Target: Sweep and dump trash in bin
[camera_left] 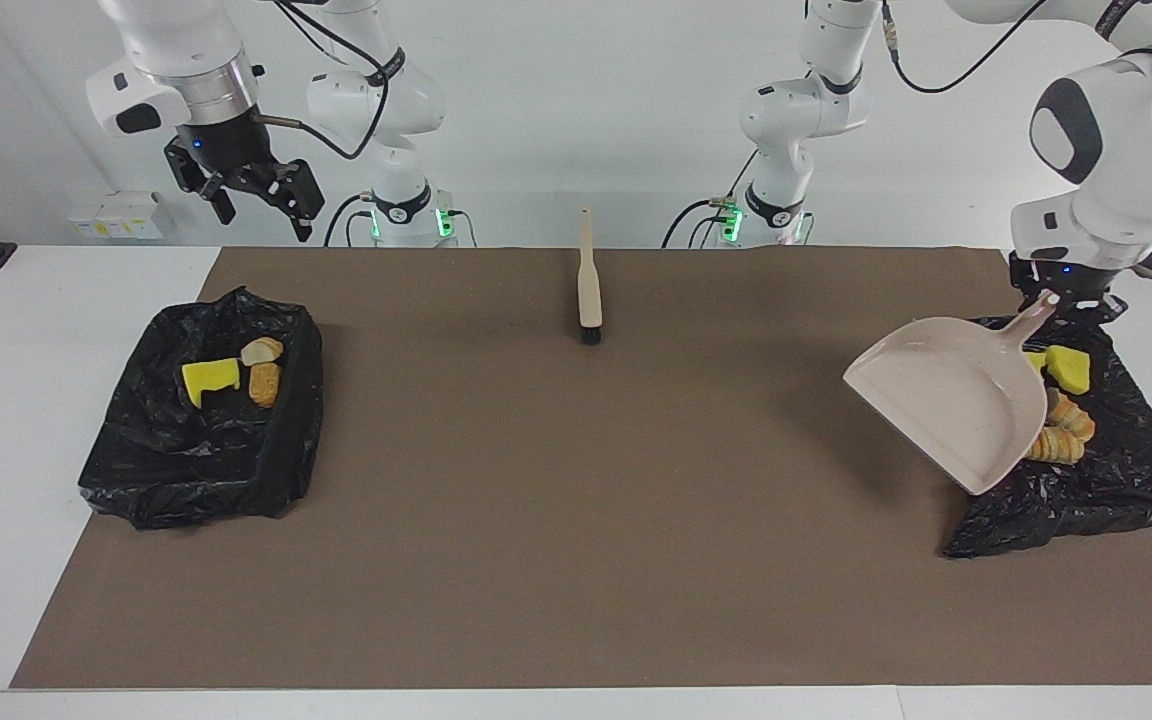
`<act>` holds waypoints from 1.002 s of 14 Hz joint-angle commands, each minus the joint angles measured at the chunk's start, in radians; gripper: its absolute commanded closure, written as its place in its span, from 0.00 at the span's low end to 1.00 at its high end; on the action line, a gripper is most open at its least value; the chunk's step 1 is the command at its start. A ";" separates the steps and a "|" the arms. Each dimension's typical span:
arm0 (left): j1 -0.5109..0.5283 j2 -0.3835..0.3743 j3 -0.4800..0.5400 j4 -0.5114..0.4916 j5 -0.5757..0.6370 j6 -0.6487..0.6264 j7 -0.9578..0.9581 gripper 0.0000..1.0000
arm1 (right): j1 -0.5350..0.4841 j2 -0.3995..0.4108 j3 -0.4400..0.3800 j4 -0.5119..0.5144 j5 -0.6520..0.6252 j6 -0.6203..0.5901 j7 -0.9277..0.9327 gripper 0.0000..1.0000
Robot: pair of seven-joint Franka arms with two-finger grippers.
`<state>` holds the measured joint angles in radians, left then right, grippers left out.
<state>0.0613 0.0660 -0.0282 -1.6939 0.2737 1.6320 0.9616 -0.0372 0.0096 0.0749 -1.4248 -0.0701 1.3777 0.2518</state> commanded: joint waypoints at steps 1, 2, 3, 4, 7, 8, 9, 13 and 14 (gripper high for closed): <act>-0.121 -0.048 0.014 -0.043 -0.065 -0.043 -0.246 1.00 | 0.005 -0.037 -0.030 -0.054 0.035 0.007 -0.059 0.00; -0.156 -0.054 0.014 -0.046 -0.097 -0.047 -0.333 1.00 | 0.007 -0.037 -0.029 -0.056 0.035 0.008 -0.062 0.00; -0.197 -0.057 0.014 -0.053 -0.128 -0.047 -0.419 1.00 | 0.007 -0.037 -0.029 -0.056 0.035 0.009 -0.062 0.00; -0.231 -0.063 0.014 -0.059 -0.170 -0.046 -0.525 1.00 | 0.007 -0.036 -0.027 -0.054 0.035 0.011 -0.062 0.00; -0.349 -0.072 0.014 -0.069 -0.247 -0.029 -0.745 1.00 | 0.007 -0.033 -0.026 -0.051 0.035 0.014 -0.051 0.00; -0.375 -0.072 0.014 -0.069 -0.267 -0.020 -0.801 1.00 | 0.007 -0.031 -0.024 -0.049 0.036 0.014 -0.054 0.00; -0.412 -0.069 0.014 -0.069 -0.280 -0.014 -0.860 1.00 | 0.007 -0.031 -0.023 -0.049 0.035 0.014 -0.054 0.00; -0.501 -0.012 0.014 -0.069 -0.330 0.113 -1.026 1.00 | -0.004 -0.031 -0.024 -0.049 0.033 0.012 -0.059 0.00; -0.523 0.007 0.014 -0.069 -0.330 0.141 -1.041 1.00 | -0.006 -0.031 -0.024 -0.051 0.033 0.012 -0.059 0.00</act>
<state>-0.4190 0.0510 -0.0345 -1.7488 -0.0345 1.7100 -0.0380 -0.0321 -0.0002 0.0537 -1.4467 -0.0554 1.3778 0.2139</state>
